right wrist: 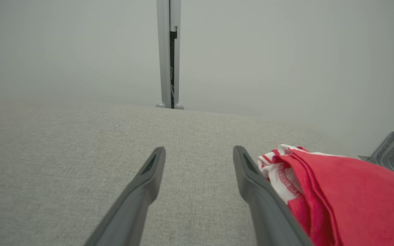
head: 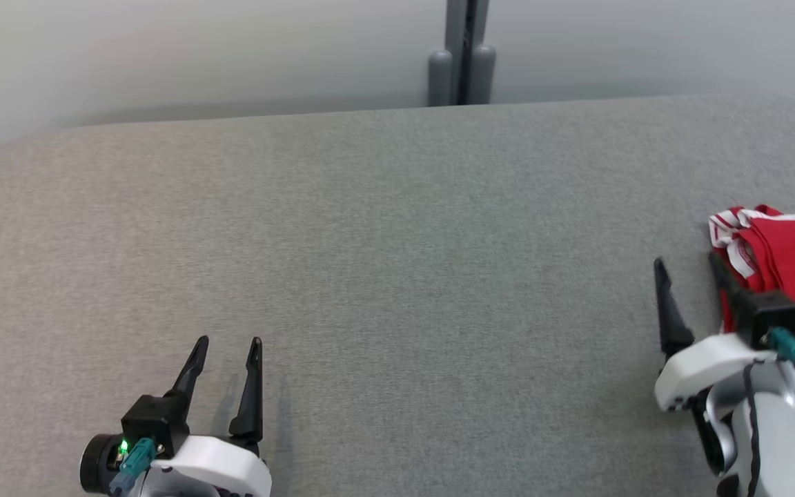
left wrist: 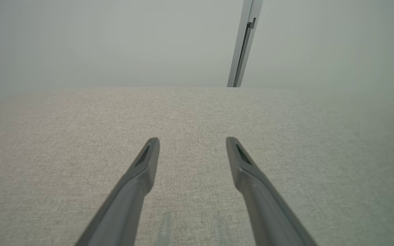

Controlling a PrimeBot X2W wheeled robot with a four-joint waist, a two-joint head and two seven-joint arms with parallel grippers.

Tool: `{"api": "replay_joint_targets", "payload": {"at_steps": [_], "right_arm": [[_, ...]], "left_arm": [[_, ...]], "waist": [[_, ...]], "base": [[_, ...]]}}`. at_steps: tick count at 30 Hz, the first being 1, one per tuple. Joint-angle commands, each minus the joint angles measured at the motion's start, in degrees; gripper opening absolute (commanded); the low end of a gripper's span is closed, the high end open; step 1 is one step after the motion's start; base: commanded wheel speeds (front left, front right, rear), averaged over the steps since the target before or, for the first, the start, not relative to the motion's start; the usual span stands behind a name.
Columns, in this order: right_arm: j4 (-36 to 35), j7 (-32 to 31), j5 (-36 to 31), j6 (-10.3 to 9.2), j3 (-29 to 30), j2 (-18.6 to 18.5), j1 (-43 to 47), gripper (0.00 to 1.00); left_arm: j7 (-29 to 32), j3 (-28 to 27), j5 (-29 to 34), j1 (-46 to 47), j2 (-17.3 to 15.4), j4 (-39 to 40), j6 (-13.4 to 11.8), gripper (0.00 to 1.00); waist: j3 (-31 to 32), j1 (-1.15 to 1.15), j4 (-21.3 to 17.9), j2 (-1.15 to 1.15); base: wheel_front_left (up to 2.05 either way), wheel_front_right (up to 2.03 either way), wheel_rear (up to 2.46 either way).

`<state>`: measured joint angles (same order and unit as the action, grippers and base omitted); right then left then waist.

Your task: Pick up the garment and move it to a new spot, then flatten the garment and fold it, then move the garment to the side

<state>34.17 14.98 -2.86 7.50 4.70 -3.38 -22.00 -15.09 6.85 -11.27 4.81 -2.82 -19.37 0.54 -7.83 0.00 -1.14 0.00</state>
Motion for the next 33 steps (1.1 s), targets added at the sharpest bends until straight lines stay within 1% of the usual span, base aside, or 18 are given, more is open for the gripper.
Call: {"api": "replay_joint_targets", "payload": {"at_steps": [1,6,12,18,23,29,33], "right_arm": [[-0.7,0.3,0.8,-0.02,-0.6,0.0,1.4,1.0],[-1.6,0.3,4.5,-0.02,-2.7,0.3,5.9,1.0],[-3.7,0.3,7.8,-0.02,-4.3,0.2,9.7,1.0],[-5.2,0.3,8.4,-0.02,-4.2,0.3,12.2,1.0],[-5.6,0.3,9.0,-0.02,-4.5,0.3,13.4,1.0],[-5.8,0.3,8.7,-0.01,-5.0,0.3,14.3,1.0],[-5.5,0.3,8.6,-0.02,-5.7,0.3,14.7,1.0]], "left_arm": [[-0.1,-0.3,-0.5,-0.5,-0.2,0.0,-0.3,1.0],[-0.1,-1.2,-0.1,-1.8,-0.2,-0.5,-0.5,1.0],[-0.1,-2.7,-0.1,-3.4,-0.2,-0.9,-0.4,1.0],[-0.1,-3.7,0.7,-4.2,-0.2,-1.6,-0.1,1.0],[-0.1,-3.8,0.0,-4.6,-0.2,-2.5,0.1,1.0],[-0.1,-3.8,0.1,-5.2,-0.2,-2.8,0.0,1.0],[-0.1,-4.1,-1.1,-5.4,-0.2,-3.2,0.1,1.0]], "waist": [[1.2,0.0,1.4,0.0],[2.5,0.0,3.3,0.0],[4.4,0.0,4.0,0.0],[6.3,0.0,4.0,0.0],[8.1,0.0,3.5,0.0],[9.1,0.0,2.8,0.0],[9.4,0.0,2.5,0.0]], "base": [[0.0,0.0,0.0],[0.0,0.0,0.0],[0.0,0.0,0.0],[0.0,0.0,0.0],[0.0,0.0,0.0],[0.0,0.0,0.0],[0.0,0.0,0.0]]}}
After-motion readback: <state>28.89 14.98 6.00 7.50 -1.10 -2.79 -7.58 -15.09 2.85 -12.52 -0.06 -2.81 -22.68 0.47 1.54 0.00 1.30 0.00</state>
